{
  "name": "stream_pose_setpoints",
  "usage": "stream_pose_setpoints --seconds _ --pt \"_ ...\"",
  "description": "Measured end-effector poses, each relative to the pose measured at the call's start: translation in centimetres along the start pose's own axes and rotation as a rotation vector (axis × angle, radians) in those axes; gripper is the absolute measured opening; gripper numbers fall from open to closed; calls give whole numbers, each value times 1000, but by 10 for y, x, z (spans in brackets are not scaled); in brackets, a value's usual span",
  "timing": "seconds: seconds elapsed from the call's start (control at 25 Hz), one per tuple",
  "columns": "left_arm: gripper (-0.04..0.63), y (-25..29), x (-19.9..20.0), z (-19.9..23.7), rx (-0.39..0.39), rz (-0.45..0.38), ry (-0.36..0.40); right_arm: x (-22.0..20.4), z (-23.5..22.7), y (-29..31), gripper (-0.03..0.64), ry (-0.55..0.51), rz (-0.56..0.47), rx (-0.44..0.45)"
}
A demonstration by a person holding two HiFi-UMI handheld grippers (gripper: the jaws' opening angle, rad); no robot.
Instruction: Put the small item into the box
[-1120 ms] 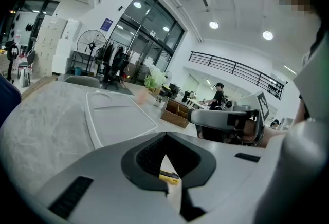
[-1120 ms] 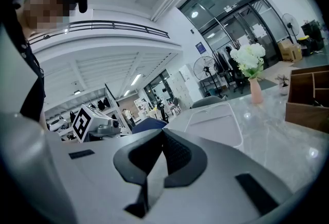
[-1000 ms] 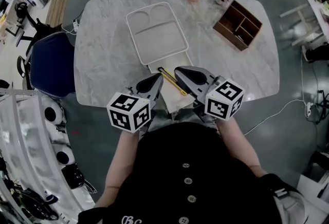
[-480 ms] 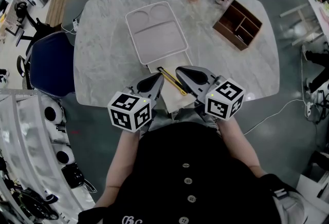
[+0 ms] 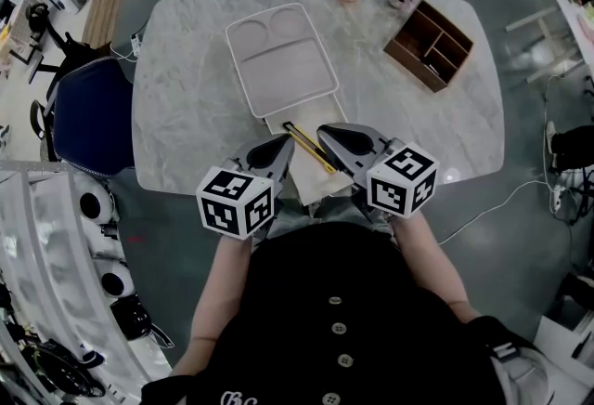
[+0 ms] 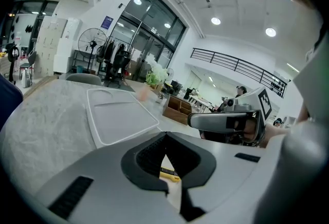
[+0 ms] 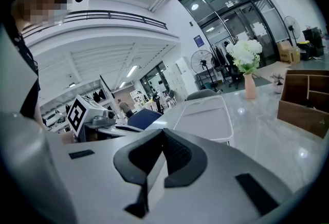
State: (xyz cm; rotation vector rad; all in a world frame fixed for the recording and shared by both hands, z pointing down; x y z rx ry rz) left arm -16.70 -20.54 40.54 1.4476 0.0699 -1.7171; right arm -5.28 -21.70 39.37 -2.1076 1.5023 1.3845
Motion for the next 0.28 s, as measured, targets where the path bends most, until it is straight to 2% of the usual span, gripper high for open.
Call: stream_pose_setpoints --seconds 0.28 --pt "17 4 1 -2 -4 1 -6 -2 -3 0 3 3 17 -4"
Point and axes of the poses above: the fingertips, and each gripper's own axes: y forward along the fingers, z to its left, x out of its top, the point moved 4 cm from there along -y, backward along the fingers, and after that the axes turned 6 degrees about y, right-handed, at the moved point
